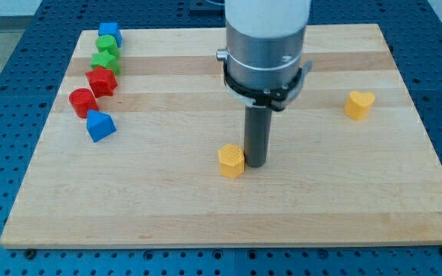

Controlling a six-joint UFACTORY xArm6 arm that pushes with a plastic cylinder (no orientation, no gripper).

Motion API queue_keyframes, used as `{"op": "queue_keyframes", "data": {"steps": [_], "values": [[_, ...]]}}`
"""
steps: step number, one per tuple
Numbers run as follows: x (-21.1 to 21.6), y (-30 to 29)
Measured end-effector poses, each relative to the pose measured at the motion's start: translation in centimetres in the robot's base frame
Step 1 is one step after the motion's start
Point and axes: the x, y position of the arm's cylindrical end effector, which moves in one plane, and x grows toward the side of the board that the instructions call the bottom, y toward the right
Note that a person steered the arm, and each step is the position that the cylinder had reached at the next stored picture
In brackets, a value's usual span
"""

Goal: Place yellow hexagon below blue triangle

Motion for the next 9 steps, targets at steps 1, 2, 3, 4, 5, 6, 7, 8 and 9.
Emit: {"op": "queue_keyframes", "data": {"steps": [1, 2, 3, 4, 5, 6, 7, 8, 9], "values": [[0.2, -1.8], [-0.8, -5.4], [-1.0, -9.5], [-1.0, -13.3], [-1.0, -16.3], [-1.1, -19.5], [-1.6, -21.2], [-2.9, -17.9], [-10.0, -12.0]]}}
